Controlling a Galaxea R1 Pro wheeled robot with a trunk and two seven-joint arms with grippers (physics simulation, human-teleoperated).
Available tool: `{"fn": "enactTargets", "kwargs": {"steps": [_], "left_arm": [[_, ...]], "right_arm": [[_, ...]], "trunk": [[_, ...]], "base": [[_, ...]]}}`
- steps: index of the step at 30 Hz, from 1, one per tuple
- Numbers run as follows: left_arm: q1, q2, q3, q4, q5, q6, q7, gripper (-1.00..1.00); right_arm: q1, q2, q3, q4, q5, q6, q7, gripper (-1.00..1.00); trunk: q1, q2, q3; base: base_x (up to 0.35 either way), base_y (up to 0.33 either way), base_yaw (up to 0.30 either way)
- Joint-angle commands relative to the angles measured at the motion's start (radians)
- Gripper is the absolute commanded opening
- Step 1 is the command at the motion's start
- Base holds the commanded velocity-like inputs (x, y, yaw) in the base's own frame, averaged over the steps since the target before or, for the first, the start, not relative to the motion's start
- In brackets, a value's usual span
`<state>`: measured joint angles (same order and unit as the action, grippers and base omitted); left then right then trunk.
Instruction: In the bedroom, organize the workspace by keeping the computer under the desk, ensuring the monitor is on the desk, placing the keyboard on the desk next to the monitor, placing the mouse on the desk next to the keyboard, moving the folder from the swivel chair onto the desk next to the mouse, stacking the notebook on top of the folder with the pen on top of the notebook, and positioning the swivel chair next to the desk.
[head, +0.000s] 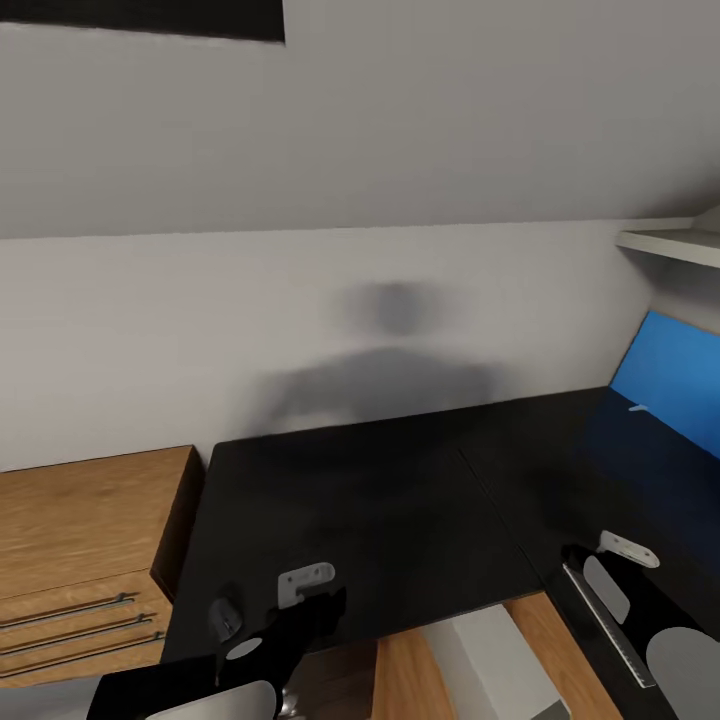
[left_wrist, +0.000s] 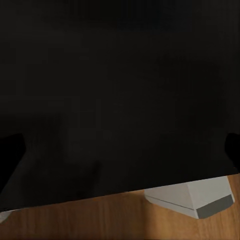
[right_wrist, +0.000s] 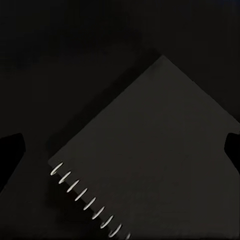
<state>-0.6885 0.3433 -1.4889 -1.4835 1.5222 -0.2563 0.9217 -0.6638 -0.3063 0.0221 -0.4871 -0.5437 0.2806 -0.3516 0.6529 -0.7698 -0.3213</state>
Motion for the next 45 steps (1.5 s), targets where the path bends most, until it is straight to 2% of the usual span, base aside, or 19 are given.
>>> {"fn": "enactTargets", "kwargs": {"steps": [1,10,13,19,31,45], "left_arm": [[-0.002,0.000,-0.002,-0.001,0.009,-0.005,0.003,1.00],[-0.002,-0.001,-0.004,0.000,0.008,-0.005,0.002,1.00],[-0.002,-0.002,-0.024,0.001,0.007,-0.004,0.002,1.00],[-0.002,-0.003,-0.031,0.008,0.007,-0.005,0.002,1.00],[-0.002,-0.003,-0.028,0.026,0.004,-0.007,0.002,1.00],[-0.002,-0.003,-0.025,0.026,0.002,-0.008,0.002,1.00]], "right_arm": [[0.000,0.000,0.002,-0.002,-0.005,0.004,-0.006,1.00],[0.000,0.000,0.002,-0.002,-0.003,-0.003,-0.007,1.00],[0.000,0.000,0.002,-0.003,-0.002,-0.004,-0.007,1.00],[0.000,0.000,0.002,-0.002,-0.002,-0.004,-0.007,1.00],[0.000,-0.002,0.001,-0.007,-0.002,-0.007,-0.006,1.00],[0.000,-0.003,0.000,-0.004,-0.004,-0.001,-0.005,1.00]], "trunk": [[0.000,-0.001,-0.001],[0.000,-0.001,-0.001],[0.000,-0.001,-0.001],[0.000,-0.001,-0.001],[0.000,-0.001,-0.001],[0.054,-0.099,-0.045]], "base": [[0.000,0.006,0.000],[0.017,-0.069,0.000],[0.145,-0.248,0.000],[0.082,-0.133,0.000],[0.008,-0.014,0.000],[0.000,0.000,0.000]]}}
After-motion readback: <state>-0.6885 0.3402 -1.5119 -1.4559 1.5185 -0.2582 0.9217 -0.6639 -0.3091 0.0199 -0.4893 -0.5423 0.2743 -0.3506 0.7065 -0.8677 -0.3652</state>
